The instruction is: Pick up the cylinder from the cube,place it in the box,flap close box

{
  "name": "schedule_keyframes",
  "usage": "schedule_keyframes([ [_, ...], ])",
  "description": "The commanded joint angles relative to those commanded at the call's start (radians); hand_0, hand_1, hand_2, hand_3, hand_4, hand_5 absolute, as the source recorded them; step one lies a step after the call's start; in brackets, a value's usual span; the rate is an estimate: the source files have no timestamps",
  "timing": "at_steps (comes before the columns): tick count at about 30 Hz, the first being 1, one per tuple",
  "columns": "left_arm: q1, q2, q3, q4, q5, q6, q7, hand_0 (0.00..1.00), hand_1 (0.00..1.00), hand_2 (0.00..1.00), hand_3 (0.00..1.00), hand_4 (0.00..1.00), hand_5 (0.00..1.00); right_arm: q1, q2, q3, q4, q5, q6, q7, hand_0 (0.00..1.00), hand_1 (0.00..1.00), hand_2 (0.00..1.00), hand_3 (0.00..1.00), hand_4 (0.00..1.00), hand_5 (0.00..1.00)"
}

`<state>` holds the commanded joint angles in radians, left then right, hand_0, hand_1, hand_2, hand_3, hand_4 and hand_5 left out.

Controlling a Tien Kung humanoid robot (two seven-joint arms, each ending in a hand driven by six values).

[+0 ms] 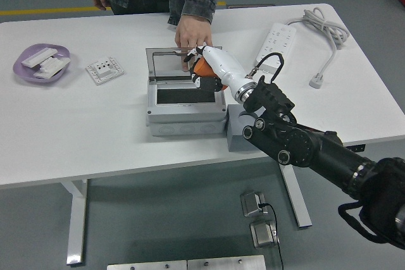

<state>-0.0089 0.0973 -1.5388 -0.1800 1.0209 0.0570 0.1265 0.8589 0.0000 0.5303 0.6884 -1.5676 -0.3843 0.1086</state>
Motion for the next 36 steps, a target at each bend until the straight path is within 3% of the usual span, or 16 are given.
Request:
schedule_keyframes([
  [2,-0.004,0.001,-0.001,0.000,0.002,0.000,-0.001,0.705,0.725,0.723,0.794,0.728,0.763,0.002,0.000,0.003,-0.008,-0.002,0.003,0.004,0.229,0.364,0.564,0.857,0.002,0.079],
  [3,-0.006,0.001,-0.001,0.000,0.003,0.000,-0.001,0.705,0.725,0.723,0.795,0.723,0.764,0.002,0.000,0.004,-0.012,0.002,0.004,0.008,0.225,0.392,0.588,0.991,0.217,0.228],
  [8,-0.009,0.001,-0.002,0.000,0.005,0.001,0.001,0.705,0.725,0.723,0.795,0.723,0.764,-0.001,0.000,0.007,-0.025,0.032,-0.002,0.027,0.225,0.392,0.588,0.991,0.217,0.228],
  [9,-0.009,0.001,-0.002,0.000,0.005,0.001,0.001,0.704,0.725,0.723,0.795,0.719,0.769,-0.002,0.000,0.006,-0.026,0.038,-0.006,0.029,0.534,0.626,0.780,0.998,0.789,0.075],
  [14,-0.012,-0.001,-0.004,0.000,0.008,0.001,0.002,0.704,0.725,0.723,0.795,0.719,0.769,-0.006,0.000,-0.001,-0.030,0.058,-0.031,0.035,0.534,0.626,0.780,0.998,0.789,0.075],
  [15,-0.013,-0.002,-0.004,0.000,0.009,0.001,0.002,0.705,0.725,0.723,0.795,0.713,0.773,-0.007,0.000,-0.002,-0.030,0.060,-0.035,0.034,0.752,0.746,0.886,0.998,0.837,0.133],
  [36,-0.021,-0.012,-0.023,0.000,0.041,-0.001,0.005,0.704,0.725,0.721,0.795,0.701,0.784,-0.008,0.000,-0.029,0.006,0.062,-0.063,0.017,0.786,0.771,0.906,0.998,0.821,0.191],
])
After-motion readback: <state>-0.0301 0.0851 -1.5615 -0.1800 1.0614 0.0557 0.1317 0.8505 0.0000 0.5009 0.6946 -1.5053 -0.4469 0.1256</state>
